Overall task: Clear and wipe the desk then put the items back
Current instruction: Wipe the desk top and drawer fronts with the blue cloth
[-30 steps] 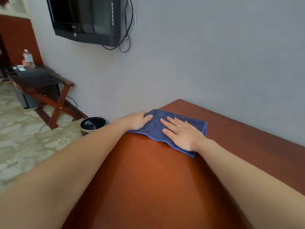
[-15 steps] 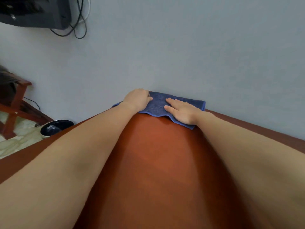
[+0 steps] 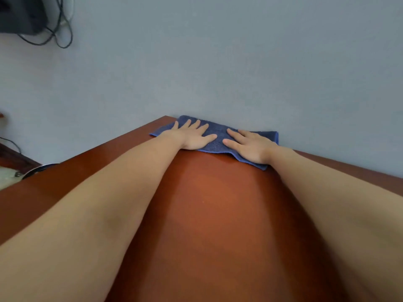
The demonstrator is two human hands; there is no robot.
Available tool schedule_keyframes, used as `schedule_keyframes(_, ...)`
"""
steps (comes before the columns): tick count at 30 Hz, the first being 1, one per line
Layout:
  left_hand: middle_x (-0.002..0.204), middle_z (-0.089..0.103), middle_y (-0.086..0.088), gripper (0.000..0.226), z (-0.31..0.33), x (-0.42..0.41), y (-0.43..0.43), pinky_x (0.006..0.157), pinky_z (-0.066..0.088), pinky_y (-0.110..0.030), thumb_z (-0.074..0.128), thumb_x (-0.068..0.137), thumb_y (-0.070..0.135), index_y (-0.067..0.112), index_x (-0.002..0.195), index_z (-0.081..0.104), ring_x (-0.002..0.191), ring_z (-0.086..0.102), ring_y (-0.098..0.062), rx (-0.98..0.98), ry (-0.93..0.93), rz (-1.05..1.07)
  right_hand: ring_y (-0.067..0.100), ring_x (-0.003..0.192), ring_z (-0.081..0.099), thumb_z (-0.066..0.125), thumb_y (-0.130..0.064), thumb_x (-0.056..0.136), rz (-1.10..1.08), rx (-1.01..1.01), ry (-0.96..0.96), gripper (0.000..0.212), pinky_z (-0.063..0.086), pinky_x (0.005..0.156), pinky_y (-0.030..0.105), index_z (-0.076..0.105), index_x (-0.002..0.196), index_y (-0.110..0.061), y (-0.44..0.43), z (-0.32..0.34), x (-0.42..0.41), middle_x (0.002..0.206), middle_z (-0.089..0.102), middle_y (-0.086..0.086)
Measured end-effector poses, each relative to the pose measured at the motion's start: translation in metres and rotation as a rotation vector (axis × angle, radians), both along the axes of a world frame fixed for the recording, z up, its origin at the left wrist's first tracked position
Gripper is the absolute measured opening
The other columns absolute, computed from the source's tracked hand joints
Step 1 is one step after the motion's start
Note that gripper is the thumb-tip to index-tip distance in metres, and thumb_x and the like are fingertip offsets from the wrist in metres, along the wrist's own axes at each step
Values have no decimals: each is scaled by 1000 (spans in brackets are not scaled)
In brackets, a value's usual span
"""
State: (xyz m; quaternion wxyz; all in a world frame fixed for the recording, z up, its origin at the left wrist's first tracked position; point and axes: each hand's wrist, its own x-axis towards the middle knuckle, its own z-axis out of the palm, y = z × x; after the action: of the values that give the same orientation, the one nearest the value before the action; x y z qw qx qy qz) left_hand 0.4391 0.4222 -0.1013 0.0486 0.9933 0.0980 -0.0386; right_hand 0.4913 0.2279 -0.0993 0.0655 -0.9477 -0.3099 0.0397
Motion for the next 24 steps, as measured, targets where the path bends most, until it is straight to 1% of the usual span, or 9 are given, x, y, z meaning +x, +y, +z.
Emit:
schedule_keyframes(5, 163, -6, 4, 73, 0, 0, -50, 119, -7, -53, 12, 93, 71, 34, 154, 0, 150, -6, -22, 10, 1, -38, 19, 149, 10, 20, -69, 93, -31, -21, -20, 68, 6, 120, 38, 9, 153, -40, -53, 0, -7, 162, 11, -1)
schedule_keyframes(9, 163, -6, 7, 73, -1, -16, -77, 116, -10, -57, 11, 91, 74, 38, 153, -1, 150, -7, -20, 18, 0, -19, 19, 150, 2, 17, -69, 93, -25, -64, -41, 67, 0, 120, 43, 6, 153, -41, -78, -2, -18, 163, 5, 1)
schedule_keyframes(12, 163, -7, 10, 73, 0, -38, -87, 114, -11, -62, 11, 89, 76, 42, 153, -2, 150, -9, -19, 22, 2, 6, 19, 150, -3, 16, -70, 92, -13, -74, -43, 67, -4, 119, 46, 5, 153, -43, -85, -5, -32, 163, 1, 0)
schedule_keyframes(16, 162, -9, 13, 72, 1, -71, -99, 109, -12, -70, 10, 88, 78, 46, 151, -3, 149, -12, -18, 20, 10, 49, 19, 150, -4, 15, -72, 92, 3, -79, -44, 67, -5, 119, 48, 4, 152, -45, -93, -4, -58, 163, 0, -2)
schedule_keyframes(24, 162, -11, 11, 73, -1, -154, -124, 109, -11, -69, 9, 88, 78, 46, 152, -4, 149, -12, -19, 13, 5, 65, 17, 150, -5, 14, -70, 92, 58, -94, -29, 66, -5, 121, 46, 0, 151, -46, -119, -5, -133, 163, -3, -4)
